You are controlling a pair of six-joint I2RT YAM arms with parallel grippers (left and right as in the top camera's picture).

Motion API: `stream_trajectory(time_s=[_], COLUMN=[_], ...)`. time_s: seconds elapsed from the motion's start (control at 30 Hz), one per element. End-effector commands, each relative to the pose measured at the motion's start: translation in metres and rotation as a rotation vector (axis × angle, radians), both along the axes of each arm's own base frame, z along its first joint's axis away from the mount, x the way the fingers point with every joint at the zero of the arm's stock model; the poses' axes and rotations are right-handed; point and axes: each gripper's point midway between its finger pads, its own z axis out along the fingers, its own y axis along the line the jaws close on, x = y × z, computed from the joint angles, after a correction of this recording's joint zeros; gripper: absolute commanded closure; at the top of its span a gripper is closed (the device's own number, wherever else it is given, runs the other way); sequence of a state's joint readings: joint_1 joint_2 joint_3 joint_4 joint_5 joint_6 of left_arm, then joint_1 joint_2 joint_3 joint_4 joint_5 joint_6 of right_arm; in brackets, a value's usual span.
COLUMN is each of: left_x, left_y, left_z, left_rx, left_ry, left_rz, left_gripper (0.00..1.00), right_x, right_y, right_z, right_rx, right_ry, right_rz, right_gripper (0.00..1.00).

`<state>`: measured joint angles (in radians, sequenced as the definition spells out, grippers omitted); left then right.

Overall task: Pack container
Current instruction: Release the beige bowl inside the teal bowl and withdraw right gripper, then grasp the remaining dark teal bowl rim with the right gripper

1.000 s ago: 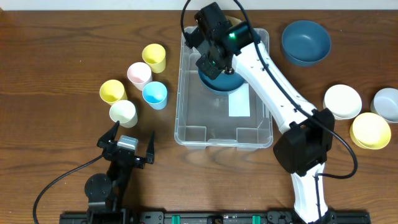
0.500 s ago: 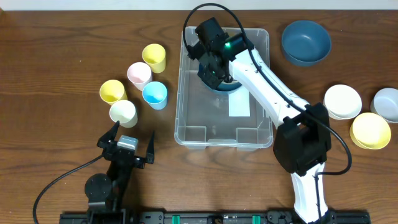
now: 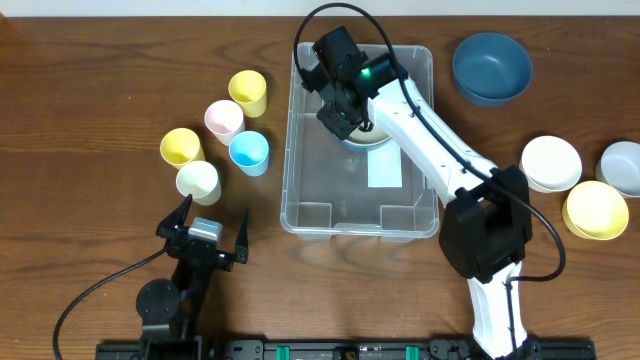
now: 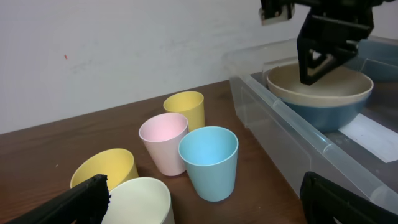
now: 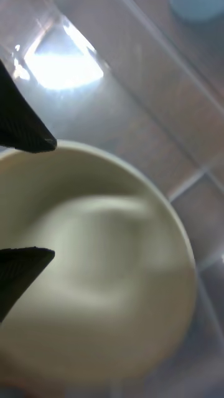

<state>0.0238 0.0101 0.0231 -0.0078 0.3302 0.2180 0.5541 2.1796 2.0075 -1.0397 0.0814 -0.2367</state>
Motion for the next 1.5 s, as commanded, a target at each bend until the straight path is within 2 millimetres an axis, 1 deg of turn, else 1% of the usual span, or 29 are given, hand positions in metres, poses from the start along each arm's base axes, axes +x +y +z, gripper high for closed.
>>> stream_trajectory(time_s=[0.0,0.07,0.1,0.17,0.2,0.27,0.3,0.33,0.37,0.4,0.5,0.53,0.6,0.67,0.77,0.8,0.9,1.0,1.07,1.23,1.47], left_x=[-0.001,-0.001,-0.001,-0.001,-0.001,-0.001,-0.001,-0.001,-0.001,-0.001,-0.001,-0.001,-0.001,-0.001,-0.001,-0.001,-0.001,-0.001,-0.001,-0.001,-0.001], left_y=[0.0,0.0,0.0,0.0,0.0,0.0,0.0,0.0,0.0,0.0,0.0,0.0,0.0,0.0,0.0,0.0,0.0,0.0,0.0,0.0,0.0], left_z=[-0.016,-0.016,-0.016,-0.016,-0.016,-0.016,-0.016,-0.016,-0.016,-0.016,-0.016,-0.016,-0.016,-0.016,-0.016,-0.016,-0.016,-0.016,-0.016,-0.016,-0.016], left_rx=[0.011,0.011,0.011,0.011,0.011,0.011,0.011,0.011,0.011,0.011,0.011,0.011,0.011,0.011,0.011,0.011,0.011,0.011,0.011,0.011,0.011], left_ry=[0.045,0.045,0.045,0.045,0.045,0.045,0.045,0.045,0.045,0.045,0.045,0.045,0.045,0.045,0.045,0.045,0.045,0.045,0.045,0.045,0.045], left_rz=[-0.003,-0.003,-0.003,-0.003,-0.003,-0.003,-0.003,-0.003,-0.003,-0.003,-0.003,-0.003,-0.003,-0.003,-0.003,-0.003,-0.003,-0.003,-0.003,-0.003,-0.003], left_gripper=[0.02,0.02,0.02,0.02,0.02,0.02,0.02,0.02,0.02,0.02,0.02,0.02,0.02,0.02,0.02,0.02,0.02,0.02,0.02,0.02,0.02], right_x=[0.024,0.033,0.037,0.048,0.053,0.063,0.067,0.07,0.073,0.076,0.082,0.081,0.08,0.08,0.081,0.082,0.083,0.079,0.077,0.078,0.072], right_y=[-0.007,-0.013,-0.018,-0.036,-0.049,-0.083,-0.103,-0.124,-0.145,-0.165,-0.199,-0.211,-0.242,-0.273,-0.303,-0.308,-0.317,-0.329,-0.336,-0.341,-0.35], right_z=[0.06,0.092,0.109,0.141,0.156,0.176,0.183,0.186,0.184,0.181,0.166,0.159,0.143,0.122,0.091,0.08,0.05,0.024,0.01,-0.01,-0.047], right_rx=[-0.005,0.019,0.034,0.068,0.085,0.13,0.157,0.191,0.228,0.272,0.414,0.424,0.426,0.417,0.409,0.412,0.423,0.401,0.381,0.371,0.327], right_ry=[-0.166,-0.23,-0.263,-0.328,-0.359,-0.398,-0.401,-0.393,-0.373,-0.339,-0.211,-0.183,-0.142,-0.115,-0.089,-0.079,-0.047,-0.035,-0.041,-0.04,0.014], right_rz=[-0.067,-0.119,-0.155,-0.251,-0.312,-0.471,-0.555,-0.65,-0.733,-0.796,-0.839,-0.854,-0.928,-1.018,-1.097,-1.107,-1.12,-1.203,-1.255,-1.301,-1.415], right_gripper=[0.42,0.39,0.34,0.21,0.13,0.04,0.01,0.01,0.01,0.01,0.01,0.01,0.01,0.01,0.01,0.01,0.01,0.01,0.01,0.01,0.01])
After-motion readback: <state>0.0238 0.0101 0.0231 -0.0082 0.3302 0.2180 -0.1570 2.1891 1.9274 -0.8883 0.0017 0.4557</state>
